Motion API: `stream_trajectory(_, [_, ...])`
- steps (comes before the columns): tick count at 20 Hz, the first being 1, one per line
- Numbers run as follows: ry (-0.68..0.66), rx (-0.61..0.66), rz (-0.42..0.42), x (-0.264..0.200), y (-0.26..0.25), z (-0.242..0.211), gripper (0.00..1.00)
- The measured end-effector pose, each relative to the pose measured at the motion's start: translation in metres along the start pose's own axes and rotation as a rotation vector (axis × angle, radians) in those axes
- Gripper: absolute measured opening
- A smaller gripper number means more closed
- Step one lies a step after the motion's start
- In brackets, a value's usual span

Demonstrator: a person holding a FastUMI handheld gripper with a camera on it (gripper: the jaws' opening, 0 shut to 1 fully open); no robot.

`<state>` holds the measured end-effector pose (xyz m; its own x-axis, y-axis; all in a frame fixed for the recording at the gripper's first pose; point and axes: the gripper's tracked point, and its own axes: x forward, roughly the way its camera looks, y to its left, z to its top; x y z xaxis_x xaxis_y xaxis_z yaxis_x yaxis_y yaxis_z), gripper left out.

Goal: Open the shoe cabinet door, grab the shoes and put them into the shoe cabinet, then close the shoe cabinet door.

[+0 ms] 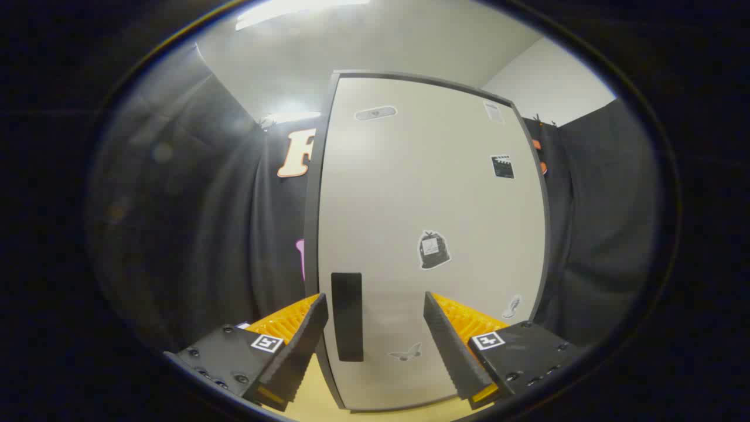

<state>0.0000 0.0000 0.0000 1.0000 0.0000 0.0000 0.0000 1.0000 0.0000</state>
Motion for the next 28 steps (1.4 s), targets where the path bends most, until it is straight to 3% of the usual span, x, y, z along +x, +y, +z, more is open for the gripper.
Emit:
stream_trajectory(18, [0.045, -0.034, 0.028, 0.023, 0.021, -0.024, 0.98])
stream_trajectory(28, [0.134, -0.010, 0.042, 0.048, 0.030, -0.053, 0.49])
